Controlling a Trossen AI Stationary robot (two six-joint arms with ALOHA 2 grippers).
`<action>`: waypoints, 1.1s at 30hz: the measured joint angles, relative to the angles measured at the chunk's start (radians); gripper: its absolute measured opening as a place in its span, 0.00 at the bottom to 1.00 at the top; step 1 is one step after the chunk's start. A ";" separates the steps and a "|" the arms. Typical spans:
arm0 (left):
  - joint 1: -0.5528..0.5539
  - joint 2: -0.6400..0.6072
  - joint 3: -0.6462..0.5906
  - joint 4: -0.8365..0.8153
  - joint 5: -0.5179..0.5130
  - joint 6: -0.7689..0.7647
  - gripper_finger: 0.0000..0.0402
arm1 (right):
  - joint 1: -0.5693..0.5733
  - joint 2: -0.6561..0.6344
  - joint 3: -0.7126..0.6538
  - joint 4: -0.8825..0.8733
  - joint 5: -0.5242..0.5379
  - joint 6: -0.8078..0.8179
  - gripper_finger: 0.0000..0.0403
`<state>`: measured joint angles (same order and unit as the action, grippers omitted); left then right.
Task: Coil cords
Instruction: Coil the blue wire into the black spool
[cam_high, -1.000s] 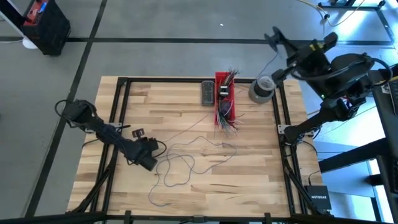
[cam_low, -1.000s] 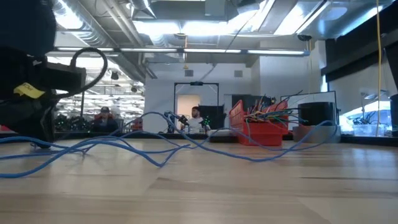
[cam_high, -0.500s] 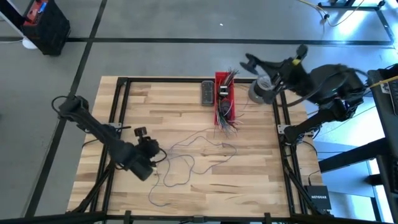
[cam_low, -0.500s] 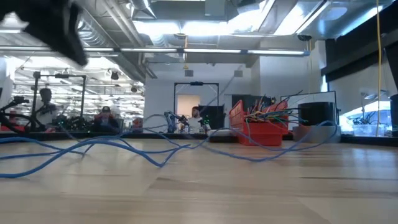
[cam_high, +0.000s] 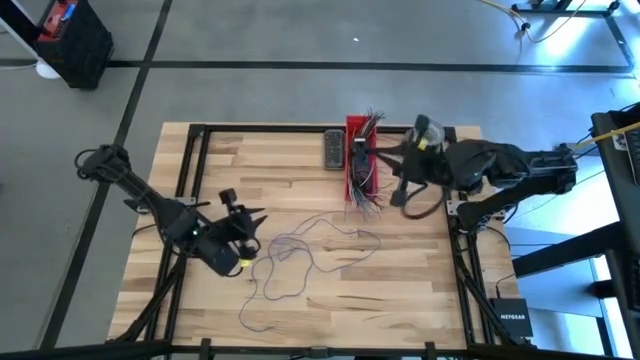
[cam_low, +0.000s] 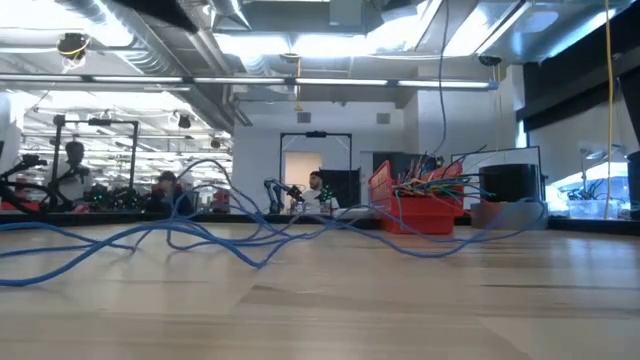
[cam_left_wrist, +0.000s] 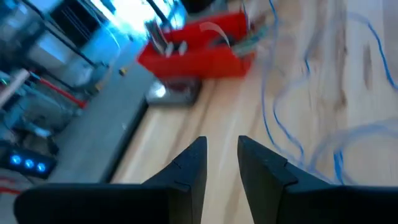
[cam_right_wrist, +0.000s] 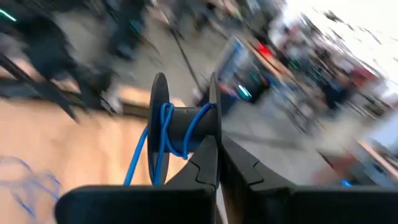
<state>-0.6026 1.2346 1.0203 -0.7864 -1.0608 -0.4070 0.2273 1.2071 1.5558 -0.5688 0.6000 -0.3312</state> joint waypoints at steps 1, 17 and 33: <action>0.016 0.006 0.000 0.061 -0.002 0.063 0.21 | -0.020 -0.019 -0.048 0.077 -0.063 -0.015 0.02; 0.300 0.221 0.001 0.956 0.595 0.652 0.19 | -0.119 -0.072 -0.597 0.827 -0.386 -0.041 0.02; 0.458 0.556 0.001 1.543 0.959 0.685 0.12 | 0.128 -0.059 -0.800 1.112 -0.101 -0.219 0.02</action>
<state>-0.1446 1.7904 1.0210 0.7569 -0.1019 0.2778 0.3549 1.1478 0.7557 0.5431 0.4988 -0.5501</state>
